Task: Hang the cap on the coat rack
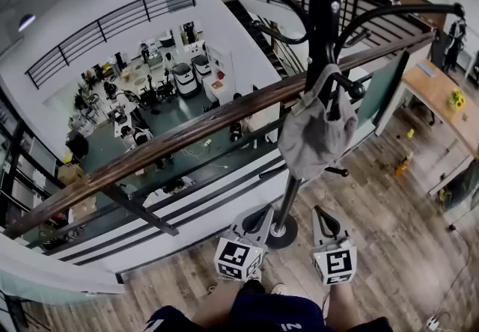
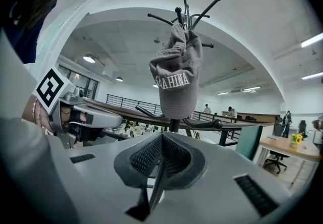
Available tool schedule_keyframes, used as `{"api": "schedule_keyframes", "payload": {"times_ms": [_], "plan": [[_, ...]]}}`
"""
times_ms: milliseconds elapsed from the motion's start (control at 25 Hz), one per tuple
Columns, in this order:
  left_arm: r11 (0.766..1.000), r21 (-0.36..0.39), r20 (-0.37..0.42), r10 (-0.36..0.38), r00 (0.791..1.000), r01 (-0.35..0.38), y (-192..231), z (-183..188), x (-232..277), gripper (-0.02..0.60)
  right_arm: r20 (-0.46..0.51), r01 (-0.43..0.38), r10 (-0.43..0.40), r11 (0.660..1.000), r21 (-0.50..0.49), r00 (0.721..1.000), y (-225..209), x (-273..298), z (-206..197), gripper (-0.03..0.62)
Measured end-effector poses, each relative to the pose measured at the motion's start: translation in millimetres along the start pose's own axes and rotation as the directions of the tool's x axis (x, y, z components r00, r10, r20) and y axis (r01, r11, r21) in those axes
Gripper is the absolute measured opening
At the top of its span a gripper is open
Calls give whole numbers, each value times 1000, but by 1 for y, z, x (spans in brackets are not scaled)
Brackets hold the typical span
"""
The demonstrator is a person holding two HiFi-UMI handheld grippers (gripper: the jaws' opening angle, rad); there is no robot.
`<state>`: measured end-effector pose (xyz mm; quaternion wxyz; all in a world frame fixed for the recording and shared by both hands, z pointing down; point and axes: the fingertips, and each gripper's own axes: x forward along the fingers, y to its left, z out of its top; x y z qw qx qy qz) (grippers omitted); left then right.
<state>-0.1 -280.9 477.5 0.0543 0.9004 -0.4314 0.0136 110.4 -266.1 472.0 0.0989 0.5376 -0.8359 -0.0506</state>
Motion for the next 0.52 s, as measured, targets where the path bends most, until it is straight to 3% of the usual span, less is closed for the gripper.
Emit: {"api": "schedule_keyframes", "payload": {"times_ms": [520], "plan": [[1000, -5, 22, -7, 1000, 7, -2, 10, 3, 3, -4, 2, -2, 1000, -22, 1000, -7, 1, 7, 8]]}}
